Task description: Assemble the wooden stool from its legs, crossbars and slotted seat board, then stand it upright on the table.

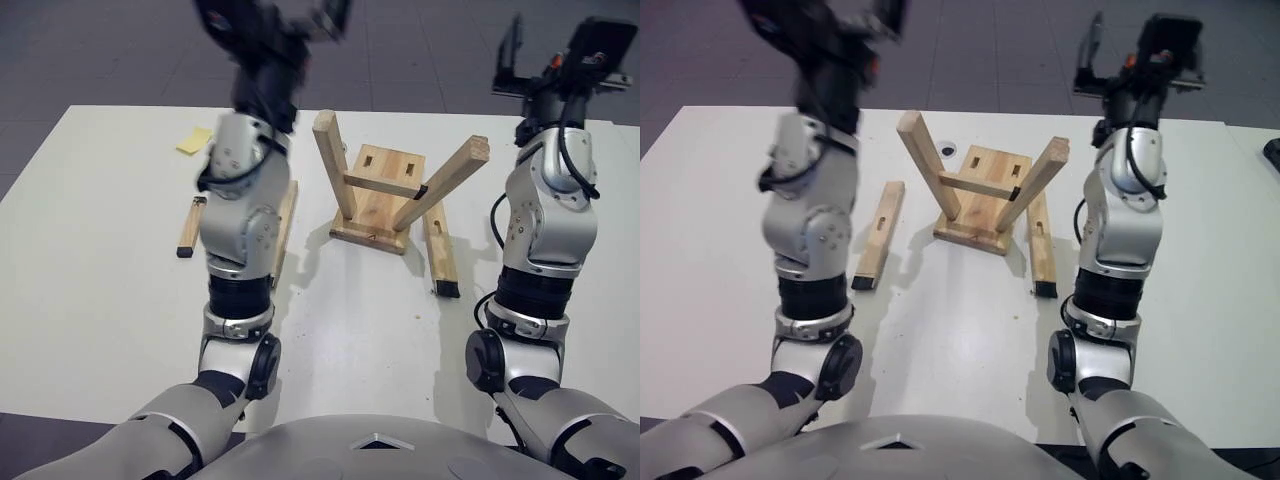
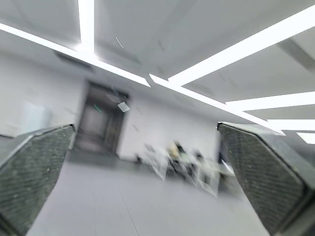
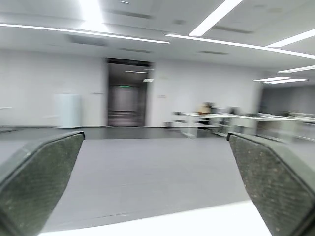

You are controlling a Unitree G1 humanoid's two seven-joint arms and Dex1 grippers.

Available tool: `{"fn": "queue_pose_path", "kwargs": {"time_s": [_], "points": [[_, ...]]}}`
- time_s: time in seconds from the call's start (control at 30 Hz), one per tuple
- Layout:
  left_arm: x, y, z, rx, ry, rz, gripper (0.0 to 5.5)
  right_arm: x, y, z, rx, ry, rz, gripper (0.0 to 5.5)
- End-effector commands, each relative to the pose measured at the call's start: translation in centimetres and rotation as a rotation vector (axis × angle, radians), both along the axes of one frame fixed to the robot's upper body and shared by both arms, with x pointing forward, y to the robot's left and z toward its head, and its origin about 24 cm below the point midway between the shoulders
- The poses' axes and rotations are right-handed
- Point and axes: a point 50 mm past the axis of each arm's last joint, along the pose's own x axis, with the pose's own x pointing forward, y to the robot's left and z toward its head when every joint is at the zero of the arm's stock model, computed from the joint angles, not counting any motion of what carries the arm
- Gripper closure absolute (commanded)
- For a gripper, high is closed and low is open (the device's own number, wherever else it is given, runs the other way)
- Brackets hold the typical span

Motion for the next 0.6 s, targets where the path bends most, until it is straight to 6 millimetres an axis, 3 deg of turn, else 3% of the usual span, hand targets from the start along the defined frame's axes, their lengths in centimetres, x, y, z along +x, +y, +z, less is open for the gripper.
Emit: {"fn": "queue_pose_path", "kwargs": {"time_s": [0.03,0.1,0.17,0.3,0.37,0.43,0.6], "points": [[2.8,2.8,-5.7,0.162,0.383,0.217,0.11,-1.8,-3.9,-3.4,0.048,0.138,-0.225,0.10],[3.2,2.4,-9.2,0.310,0.541,0.212,0.11,-2.6,-3.9,-4.6,0.003,0.192,-0.224,0.10],[2.6,0.3,-11.4,0.407,0.591,0.108,0.11,-3.2,-1.8,-5.6,-0.067,0.229,-0.111,0.10],[0.4,-5.7,-11.9,0.486,0.499,-0.103,0.11,-4.6,5.6,-7.3,-0.124,0.265,0.209,0.10],[-0.1,-7.0,-12.0,0.516,0.479,-0.141,0.11,-5.0,7.9,-7.2,-0.121,0.256,0.278,0.10],[-0.1,-7.0,-12.0,0.516,0.486,-0.141,0.11,-4.9,8.3,-7.4,-0.102,0.268,0.267,0.10],[0.2,-6.1,-13.3,0.502,0.580,-0.102,0.11,-4.3,5.0,-8.3,-0.085,0.323,0.073,0.10]]}}
